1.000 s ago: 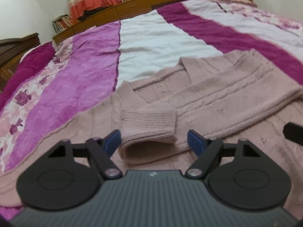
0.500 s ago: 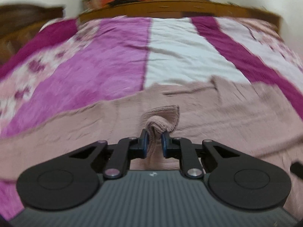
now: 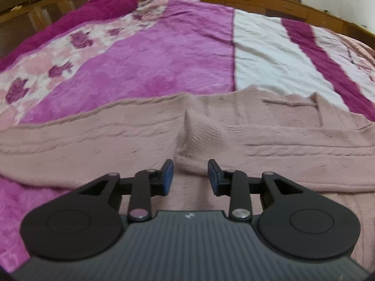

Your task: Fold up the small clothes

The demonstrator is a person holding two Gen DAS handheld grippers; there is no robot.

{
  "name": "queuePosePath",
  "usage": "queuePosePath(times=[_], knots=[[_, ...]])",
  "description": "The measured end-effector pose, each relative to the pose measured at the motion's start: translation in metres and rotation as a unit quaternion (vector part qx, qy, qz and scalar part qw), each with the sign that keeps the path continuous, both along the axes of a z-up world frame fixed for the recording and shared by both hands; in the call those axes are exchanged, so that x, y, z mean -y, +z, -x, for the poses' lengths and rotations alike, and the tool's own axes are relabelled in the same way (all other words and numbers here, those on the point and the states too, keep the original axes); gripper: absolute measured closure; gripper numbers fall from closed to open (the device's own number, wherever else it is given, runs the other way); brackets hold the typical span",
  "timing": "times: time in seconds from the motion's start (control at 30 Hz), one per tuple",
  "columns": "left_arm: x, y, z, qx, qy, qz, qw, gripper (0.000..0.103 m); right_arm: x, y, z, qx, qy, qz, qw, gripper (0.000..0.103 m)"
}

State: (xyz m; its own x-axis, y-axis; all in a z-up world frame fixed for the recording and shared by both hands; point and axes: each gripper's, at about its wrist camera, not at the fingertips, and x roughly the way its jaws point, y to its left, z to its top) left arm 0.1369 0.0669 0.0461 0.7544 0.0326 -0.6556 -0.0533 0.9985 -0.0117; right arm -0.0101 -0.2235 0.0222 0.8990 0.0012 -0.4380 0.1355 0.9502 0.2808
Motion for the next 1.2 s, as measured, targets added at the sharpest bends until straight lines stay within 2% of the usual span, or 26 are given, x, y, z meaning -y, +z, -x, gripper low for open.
queuePosePath(times=[0.13, 0.3, 0.47, 0.57, 0.63, 0.77, 0.87, 0.93, 1.0, 1.07, 1.1, 1.13, 1.17, 1.2], knots=[[-0.009, -0.001, 0.001, -0.006, 0.009, 0.024, 0.9997, 0.068, 0.0, 0.0, 0.0, 0.0, 0.0, 0.0, 1.0, 0.0], [-0.006, 0.004, 0.003, 0.015, 0.001, 0.038, 0.9992, 0.068, 0.0, 0.004, 0.003, 0.017, 0.003, -0.01, 1.0, 0.0], [-0.003, 0.001, -0.006, 0.017, -0.001, 0.049, 0.9987, 0.068, 0.004, 0.009, -0.014, 0.017, 0.023, -0.029, 0.999, 0.0], [-0.002, -0.008, -0.013, 0.003, 0.005, 0.042, 0.9991, 0.068, 0.009, 0.011, -0.025, 0.009, -0.01, -0.018, 1.0, 0.0], [-0.003, -0.011, -0.014, 0.0, 0.006, 0.042, 0.9991, 0.068, 0.016, 0.011, -0.024, 0.012, -0.029, -0.028, 0.999, 0.0], [0.001, -0.014, -0.012, 0.0, -0.003, 0.016, 0.9999, 0.063, 0.023, 0.011, -0.02, 0.01, -0.045, -0.029, 0.998, 0.0], [-0.001, -0.015, -0.011, -0.003, -0.003, 0.02, 0.9998, 0.063, 0.022, 0.018, -0.015, -0.009, -0.03, -0.049, 0.998, 0.0], [-0.003, -0.014, -0.012, -0.006, -0.001, 0.028, 0.9996, 0.063, 0.024, 0.03, -0.008, 0.016, -0.01, -0.075, 0.997, 0.0], [-0.005, -0.012, -0.012, -0.009, 0.0, 0.032, 0.9994, 0.063, 0.025, 0.044, -0.009, 0.041, 0.001, -0.073, 0.997, 0.0], [-0.005, -0.009, -0.012, -0.008, 0.0, 0.037, 0.9993, 0.063, 0.03, 0.054, -0.017, 0.06, 0.008, -0.067, 0.996, 0.011], [-0.005, -0.008, -0.011, -0.006, -0.001, 0.039, 0.9992, 0.063, 0.034, 0.057, -0.025, 0.064, 0.011, -0.066, 0.996, 0.028], [-0.004, -0.006, -0.011, -0.004, -0.002, 0.041, 0.9992, 0.063, 0.038, 0.057, -0.032, 0.061, 0.011, -0.066, 0.996, 0.053], [-0.004, -0.005, -0.01, -0.002, -0.003, 0.042, 0.9991, 0.063, 0.044, 0.056, -0.043, 0.052, 0.007, -0.07, 0.996, 0.066], [-0.004, -0.004, -0.01, 0.001, -0.004, 0.045, 0.999, 0.063, 0.05, 0.054, -0.054, 0.04, 0.002, -0.077, 0.996, 0.084]])
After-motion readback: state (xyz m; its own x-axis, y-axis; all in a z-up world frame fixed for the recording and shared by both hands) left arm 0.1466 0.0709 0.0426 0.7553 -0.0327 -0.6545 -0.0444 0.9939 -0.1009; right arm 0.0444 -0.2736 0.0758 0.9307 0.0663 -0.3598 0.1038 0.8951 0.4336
